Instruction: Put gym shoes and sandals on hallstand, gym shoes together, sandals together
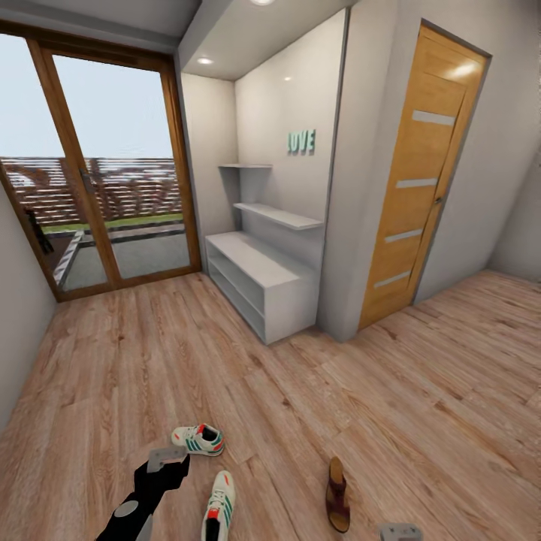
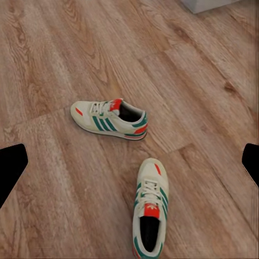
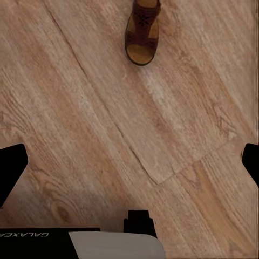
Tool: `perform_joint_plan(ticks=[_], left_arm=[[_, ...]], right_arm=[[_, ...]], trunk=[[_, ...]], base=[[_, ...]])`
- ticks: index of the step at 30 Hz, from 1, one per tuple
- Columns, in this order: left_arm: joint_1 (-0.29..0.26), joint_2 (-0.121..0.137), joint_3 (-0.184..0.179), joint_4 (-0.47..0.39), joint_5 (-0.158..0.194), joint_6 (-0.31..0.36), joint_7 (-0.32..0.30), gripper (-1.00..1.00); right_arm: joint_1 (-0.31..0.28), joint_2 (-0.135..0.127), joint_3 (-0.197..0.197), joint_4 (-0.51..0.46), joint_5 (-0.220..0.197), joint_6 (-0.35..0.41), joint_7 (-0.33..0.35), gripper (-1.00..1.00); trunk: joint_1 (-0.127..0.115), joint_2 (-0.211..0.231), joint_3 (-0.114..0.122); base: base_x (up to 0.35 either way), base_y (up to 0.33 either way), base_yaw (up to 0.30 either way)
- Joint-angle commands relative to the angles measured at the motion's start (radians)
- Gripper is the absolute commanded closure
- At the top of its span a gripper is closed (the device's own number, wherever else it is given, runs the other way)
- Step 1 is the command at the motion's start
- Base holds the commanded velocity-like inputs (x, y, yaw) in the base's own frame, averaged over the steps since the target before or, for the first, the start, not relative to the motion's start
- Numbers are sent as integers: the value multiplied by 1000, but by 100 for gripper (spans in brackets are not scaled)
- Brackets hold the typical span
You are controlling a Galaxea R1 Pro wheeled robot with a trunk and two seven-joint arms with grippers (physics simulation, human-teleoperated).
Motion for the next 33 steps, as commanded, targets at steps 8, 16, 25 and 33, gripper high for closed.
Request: perform_joint_plan(ticks=[8,16,25,33], left_arm=[[-1,-2,1,1,0,-3,0,-100],[-1,-2,1,1,0,-3,0,-100],[-1,-1,1,1,-1,-3,0,-100],[-1,-1,1,2,-1,-3,0,-100]], right_arm=[[0,1,0,-1,0,5,-1,-100],[0,1,0,-1,1,5,-2,-100],[0,1,0,-2,2,5,-5,-100],[0,-1,-6,-3,2,5,-5,-100]], trunk=[[0,-1,-1],[0,-1,-1],[0,-1,-1],[0,-1,-1]], base=[[0,-159,0],[0,-16,0],[0,-1,0],[0,0,0]])
